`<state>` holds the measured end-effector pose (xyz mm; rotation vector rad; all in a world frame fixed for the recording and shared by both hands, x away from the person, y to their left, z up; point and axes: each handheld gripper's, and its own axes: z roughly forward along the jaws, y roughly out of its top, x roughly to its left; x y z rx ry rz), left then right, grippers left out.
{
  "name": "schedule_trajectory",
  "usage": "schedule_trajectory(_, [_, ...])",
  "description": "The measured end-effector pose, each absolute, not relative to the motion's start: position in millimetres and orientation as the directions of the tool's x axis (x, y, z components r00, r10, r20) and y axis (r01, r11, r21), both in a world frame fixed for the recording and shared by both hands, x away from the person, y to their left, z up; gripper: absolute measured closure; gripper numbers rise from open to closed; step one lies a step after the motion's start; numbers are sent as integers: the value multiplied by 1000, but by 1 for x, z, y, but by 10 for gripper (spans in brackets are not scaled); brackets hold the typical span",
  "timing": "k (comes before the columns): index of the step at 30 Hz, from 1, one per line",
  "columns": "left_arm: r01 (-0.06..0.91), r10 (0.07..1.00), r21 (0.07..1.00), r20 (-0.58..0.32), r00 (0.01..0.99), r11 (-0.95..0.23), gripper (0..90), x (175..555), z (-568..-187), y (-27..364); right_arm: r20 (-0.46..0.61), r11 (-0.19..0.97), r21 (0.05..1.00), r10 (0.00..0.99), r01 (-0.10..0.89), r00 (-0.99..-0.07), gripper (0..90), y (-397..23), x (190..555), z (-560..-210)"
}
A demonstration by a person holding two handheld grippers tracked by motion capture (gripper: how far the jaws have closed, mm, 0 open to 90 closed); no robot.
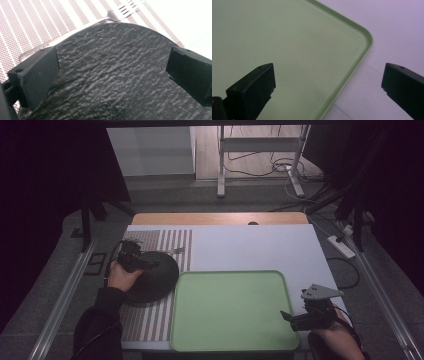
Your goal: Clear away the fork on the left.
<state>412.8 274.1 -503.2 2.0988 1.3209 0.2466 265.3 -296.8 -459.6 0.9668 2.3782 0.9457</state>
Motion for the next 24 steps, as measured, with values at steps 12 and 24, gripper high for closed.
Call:
schedule_trajectory(12, [754, 870, 586, -159, 467, -297, 1, 429, -506, 276, -109, 534, 715, 722, 450, -683, 0, -297, 265, -460])
schedule_trajectory(24, [764, 878, 567, -140, 458, -308, 561, 447, -502, 284, -109, 537, 715, 718, 448, -687, 0, -297, 265, -460])
